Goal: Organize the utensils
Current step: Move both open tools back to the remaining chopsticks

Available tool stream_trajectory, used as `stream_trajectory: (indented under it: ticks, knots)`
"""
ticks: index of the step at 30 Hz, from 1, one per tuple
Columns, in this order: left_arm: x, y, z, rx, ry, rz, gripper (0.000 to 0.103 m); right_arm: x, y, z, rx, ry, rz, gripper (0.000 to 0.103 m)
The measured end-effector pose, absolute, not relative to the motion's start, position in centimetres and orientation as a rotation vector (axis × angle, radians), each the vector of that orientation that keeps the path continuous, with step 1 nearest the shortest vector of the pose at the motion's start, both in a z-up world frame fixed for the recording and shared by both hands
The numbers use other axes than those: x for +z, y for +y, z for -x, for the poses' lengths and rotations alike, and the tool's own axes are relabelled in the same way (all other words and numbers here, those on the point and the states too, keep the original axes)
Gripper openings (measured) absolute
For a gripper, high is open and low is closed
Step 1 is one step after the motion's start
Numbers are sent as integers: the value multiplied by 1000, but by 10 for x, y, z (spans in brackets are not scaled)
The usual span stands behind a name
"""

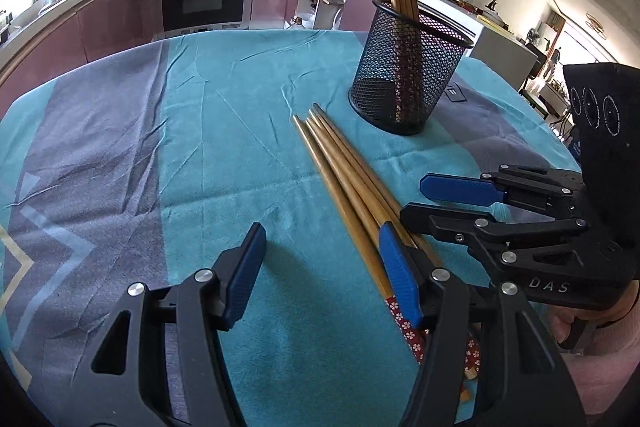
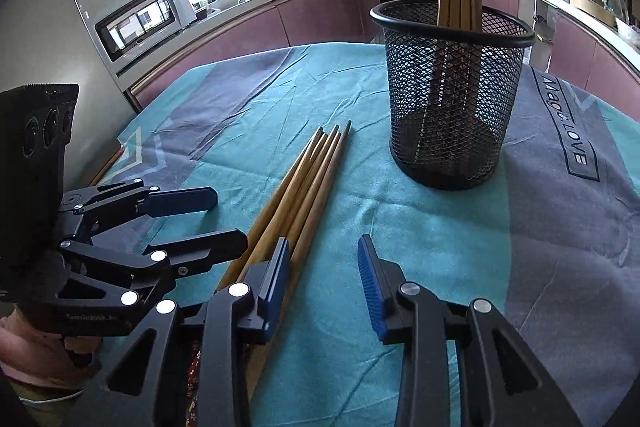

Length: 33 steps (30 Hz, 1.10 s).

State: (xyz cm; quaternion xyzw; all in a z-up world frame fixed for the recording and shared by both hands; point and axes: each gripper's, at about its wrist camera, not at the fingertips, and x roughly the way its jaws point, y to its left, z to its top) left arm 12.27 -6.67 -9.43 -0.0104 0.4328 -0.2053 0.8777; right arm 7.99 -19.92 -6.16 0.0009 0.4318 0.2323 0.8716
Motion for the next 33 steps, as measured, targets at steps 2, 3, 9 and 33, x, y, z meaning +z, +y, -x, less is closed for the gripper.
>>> stream_trajectory:
  ticks: [2,3,9,33]
  knots:
    - [-95,-68,-122,-424,903,6,57,-62,-197,-79,482,901,10,34]
    - [-95,-70,-122,-421,904,-2,57,-63,-196,-79,481,900,15,34]
    - [-97,-75,-120,-402,895,-56,56,-63,-194,-79,472,897,28,33]
    - [-100,-71,-120,-380,891,-85,38,-64,-180,-82,441,894,104,32]
